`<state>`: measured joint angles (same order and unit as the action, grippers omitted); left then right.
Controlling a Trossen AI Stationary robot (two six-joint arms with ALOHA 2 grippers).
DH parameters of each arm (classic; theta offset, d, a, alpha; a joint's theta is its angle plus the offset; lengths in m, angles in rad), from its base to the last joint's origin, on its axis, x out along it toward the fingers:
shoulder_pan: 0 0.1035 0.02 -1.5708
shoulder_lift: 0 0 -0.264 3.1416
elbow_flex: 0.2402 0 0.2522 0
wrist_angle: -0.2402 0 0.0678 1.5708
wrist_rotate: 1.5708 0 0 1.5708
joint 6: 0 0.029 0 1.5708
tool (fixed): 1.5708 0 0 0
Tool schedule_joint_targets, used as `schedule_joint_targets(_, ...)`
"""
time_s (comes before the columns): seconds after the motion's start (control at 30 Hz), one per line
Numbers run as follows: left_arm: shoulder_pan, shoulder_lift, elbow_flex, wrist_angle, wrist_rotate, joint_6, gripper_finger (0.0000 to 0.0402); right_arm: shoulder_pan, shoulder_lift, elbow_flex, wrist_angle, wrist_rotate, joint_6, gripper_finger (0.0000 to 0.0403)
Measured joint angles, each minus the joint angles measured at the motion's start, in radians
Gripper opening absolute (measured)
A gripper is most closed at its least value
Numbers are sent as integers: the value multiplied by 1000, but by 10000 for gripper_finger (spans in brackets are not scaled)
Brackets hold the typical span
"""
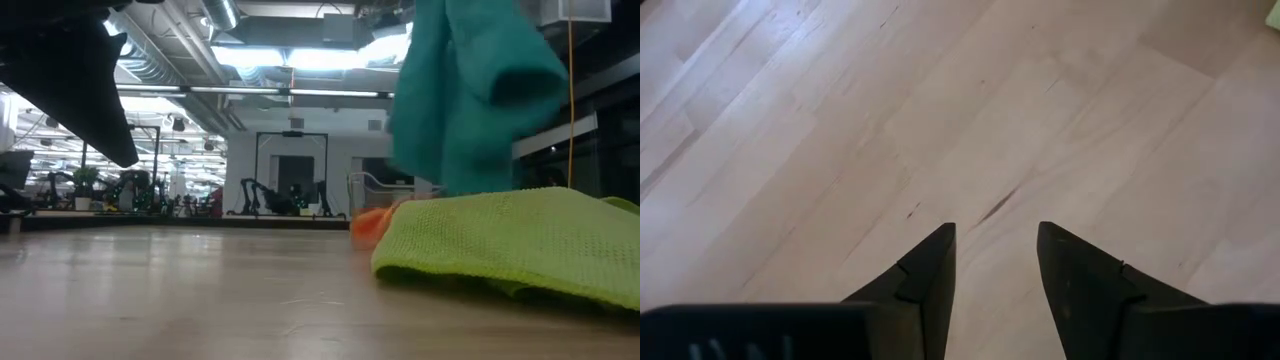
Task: Fold microfiber towels
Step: Fold the blue microfiber cloth
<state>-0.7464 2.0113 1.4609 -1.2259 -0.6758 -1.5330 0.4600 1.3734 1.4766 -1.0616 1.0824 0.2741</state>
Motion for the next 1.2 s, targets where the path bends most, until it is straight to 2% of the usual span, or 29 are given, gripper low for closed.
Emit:
schedule_joint_targets(0.23, 0, 0, 0, -1, 0, 0, 135, 37, -26, 39, 39, 11, -124, 0)
schedule_joint_targets(0.37, 0, 0, 0, -1, 0, 0, 135, 42, -28, 79, 72, 65, -197, 0)
schedule_joint_targets(0.43, 0, 0, 0, 0, 0, 0, 135, 42, -29, 99, 139, 72, -260, 0)
schedule_joint_targets(0.5, 0, 0, 0, 0, 0, 0, 135, 38, -29, 108, 248, 36, -347, 0)
schedule_joint_targets(0.57, 0, 0, 0, -5, 0, 0, 135, 18, -29, 109, 352, -80, -431, 0)
schedule_joint_targets(0.67, 0, 0, 1, -44, 14, -28, 135, -27, -17, 109, 433, -279, -464, 0)
schedule_joint_targets(0.8, -22, 2, 61, -209, 59, -102, 135, -95, 24, 109, 519, -453, -465, 0)
schedule_joint_targets(0.9, -54, 2, 118, -345, 66, -135, 135, -144, 67, 109, 667, -645, -517, 0)
schedule_joint_targets(1.0, -82, -18, 139, -332, 64, -88, 135, -186, 101, 109, 791, -835, -546, 0)
schedule_joint_targets(1.07, -94, -34, 141, -340, 61, -111, 135, -212, 121, 109, 849, -960, -545, 0)
schedule_joint_targets(1.2, -119, -29, 120, -341, 43, -163, 135, -242, 138, 109, 858, -1192, -485, 0)
